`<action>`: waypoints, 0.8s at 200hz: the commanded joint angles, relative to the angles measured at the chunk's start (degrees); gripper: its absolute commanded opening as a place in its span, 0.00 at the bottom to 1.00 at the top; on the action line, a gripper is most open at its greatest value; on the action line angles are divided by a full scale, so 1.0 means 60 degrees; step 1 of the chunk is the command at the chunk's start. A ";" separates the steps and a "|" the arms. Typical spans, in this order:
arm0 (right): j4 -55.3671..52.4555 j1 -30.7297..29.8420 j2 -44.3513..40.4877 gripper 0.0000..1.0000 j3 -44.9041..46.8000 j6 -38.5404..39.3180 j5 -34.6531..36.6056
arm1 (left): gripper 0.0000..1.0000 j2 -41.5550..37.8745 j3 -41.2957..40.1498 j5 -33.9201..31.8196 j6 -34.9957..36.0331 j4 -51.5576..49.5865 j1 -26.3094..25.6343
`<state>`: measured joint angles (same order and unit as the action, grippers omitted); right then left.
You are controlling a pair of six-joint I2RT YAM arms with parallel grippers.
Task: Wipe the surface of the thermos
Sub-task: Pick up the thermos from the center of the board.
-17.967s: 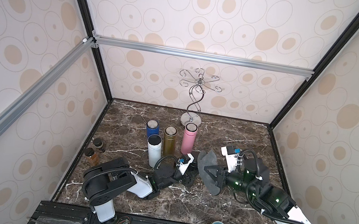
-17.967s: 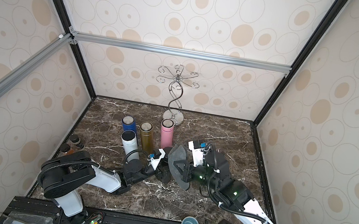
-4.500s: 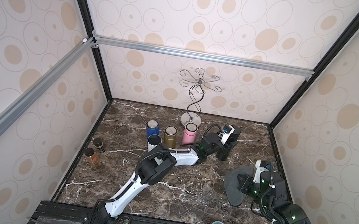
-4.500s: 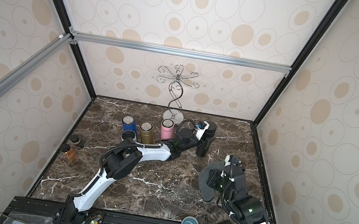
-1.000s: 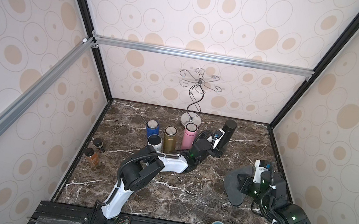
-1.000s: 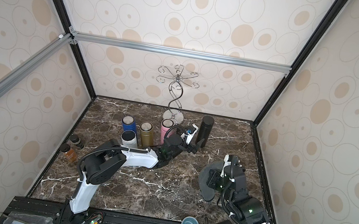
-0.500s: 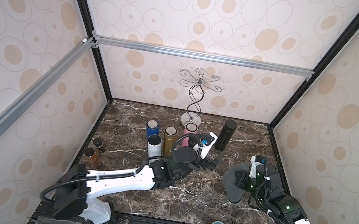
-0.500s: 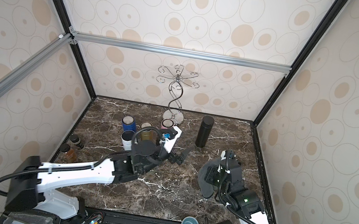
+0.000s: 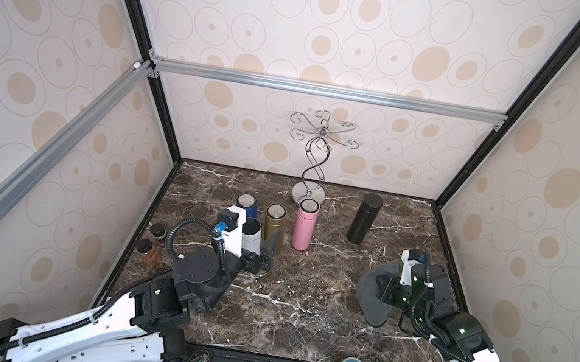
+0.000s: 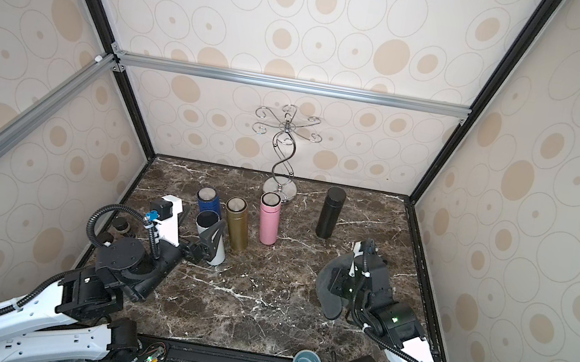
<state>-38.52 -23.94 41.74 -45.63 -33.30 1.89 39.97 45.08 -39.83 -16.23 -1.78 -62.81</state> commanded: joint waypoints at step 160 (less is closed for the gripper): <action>0.1273 0.0006 0.1273 0.00 0.0034 -0.0062 -0.0945 | 1.00 -0.0310 -0.4479 -0.0322 0.0351 0.3305 0.0800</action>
<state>-32.21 -23.94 49.17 -45.63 -33.52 -3.27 35.48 19.18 -44.75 -15.11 9.87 -61.60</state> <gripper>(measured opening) 0.085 0.998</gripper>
